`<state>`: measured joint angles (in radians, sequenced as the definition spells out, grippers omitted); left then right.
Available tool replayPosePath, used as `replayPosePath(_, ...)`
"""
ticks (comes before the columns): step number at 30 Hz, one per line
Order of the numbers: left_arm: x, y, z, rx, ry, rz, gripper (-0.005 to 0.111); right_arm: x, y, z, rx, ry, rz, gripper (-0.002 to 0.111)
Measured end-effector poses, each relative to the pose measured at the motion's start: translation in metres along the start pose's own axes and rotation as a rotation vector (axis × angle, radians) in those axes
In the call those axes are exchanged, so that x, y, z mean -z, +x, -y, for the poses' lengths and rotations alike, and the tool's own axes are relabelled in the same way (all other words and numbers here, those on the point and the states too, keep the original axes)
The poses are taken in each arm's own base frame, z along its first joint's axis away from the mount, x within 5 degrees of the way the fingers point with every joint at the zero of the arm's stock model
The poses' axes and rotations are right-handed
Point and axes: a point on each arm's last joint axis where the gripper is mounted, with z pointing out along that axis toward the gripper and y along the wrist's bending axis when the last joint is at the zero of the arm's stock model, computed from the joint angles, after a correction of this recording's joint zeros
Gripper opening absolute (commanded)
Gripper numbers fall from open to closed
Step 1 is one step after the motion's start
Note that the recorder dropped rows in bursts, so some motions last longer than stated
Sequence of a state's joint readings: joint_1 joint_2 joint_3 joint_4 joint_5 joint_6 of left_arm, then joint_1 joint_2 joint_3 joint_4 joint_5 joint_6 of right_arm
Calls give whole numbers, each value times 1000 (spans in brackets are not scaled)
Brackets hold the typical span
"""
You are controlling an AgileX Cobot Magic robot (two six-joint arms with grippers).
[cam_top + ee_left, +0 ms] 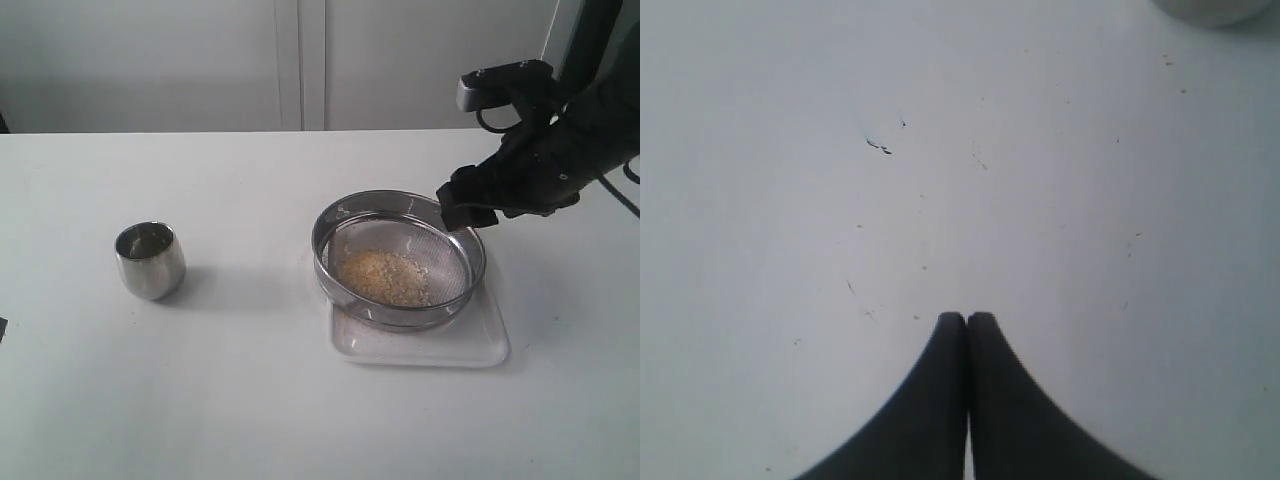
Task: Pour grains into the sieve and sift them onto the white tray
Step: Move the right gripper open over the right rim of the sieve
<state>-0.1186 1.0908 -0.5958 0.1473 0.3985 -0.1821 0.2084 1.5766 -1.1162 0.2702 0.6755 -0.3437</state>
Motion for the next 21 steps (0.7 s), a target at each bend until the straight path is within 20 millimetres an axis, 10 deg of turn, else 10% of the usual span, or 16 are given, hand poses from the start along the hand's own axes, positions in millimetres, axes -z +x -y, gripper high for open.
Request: replayPosePath(21,0,0,0,-2,-1,-1,0,-70,-15,20,-38,53,-127,58)
